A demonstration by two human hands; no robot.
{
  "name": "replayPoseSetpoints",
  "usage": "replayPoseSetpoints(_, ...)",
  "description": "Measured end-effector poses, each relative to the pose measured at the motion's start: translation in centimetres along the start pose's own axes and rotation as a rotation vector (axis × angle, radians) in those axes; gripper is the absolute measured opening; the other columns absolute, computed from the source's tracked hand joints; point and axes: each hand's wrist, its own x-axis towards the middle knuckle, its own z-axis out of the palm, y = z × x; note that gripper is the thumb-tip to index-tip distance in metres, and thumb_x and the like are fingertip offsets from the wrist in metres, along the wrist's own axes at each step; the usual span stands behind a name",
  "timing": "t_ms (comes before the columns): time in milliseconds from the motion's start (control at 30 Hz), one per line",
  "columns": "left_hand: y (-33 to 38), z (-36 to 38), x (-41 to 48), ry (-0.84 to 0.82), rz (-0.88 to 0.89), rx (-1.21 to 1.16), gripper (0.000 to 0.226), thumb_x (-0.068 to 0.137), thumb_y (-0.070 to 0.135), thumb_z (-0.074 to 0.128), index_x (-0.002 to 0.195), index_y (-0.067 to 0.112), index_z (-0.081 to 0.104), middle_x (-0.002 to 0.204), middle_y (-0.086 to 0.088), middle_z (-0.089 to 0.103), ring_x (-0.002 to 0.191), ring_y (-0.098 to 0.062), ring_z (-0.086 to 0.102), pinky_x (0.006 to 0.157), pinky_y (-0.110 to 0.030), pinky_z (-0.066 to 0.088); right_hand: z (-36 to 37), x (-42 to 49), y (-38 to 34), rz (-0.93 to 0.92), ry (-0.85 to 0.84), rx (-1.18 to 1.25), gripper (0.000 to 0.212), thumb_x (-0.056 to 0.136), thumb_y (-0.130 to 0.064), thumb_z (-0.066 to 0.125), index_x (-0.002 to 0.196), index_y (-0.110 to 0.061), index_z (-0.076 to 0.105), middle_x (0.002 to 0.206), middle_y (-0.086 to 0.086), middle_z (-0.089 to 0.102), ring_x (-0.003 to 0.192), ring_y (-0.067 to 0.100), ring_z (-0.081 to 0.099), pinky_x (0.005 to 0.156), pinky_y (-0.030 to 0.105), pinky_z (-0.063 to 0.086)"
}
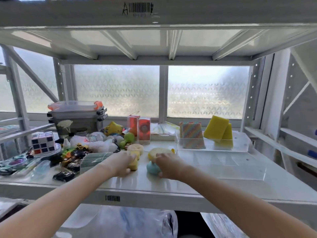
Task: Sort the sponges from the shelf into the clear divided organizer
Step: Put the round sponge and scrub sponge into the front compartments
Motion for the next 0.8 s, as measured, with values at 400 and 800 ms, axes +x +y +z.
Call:
replayPoseSetpoints(400,-0.6,0.4,0.7,0.289,-0.009,0.106,0.039,0.077,0.024,0.053,0.115,0.014,0.053,0.102,-0.005,0.07,0.089,-0.026,0.069,0.062,-0.033,0.048,-5.3,-4.2,9.3,0.15,0.275,0.311,0.008,0.077,-0.026,0.063,0.077,-0.017,0.063,0.072,0.001,0.064,0.07,0.022,0.062,0.066,0.041,0.051)
replayPoseSetpoints(800,-2.5,-5.7,0.1,0.426,-0.072,-0.555,0.028,0.089,0.02,0.062,0.112,0.008,0.052,0.098,-0.01,0.066,0.089,-0.025,0.066,0.078,-0.033,0.054,-4.6,-3.5,10.4,0.293,0.292,0.418,0.021,0.08,-0.027,0.071,0.078,-0.006,0.072,0.06,-0.004,0.059,0.053,0.008,0.048,0.053,0.023,0.04)
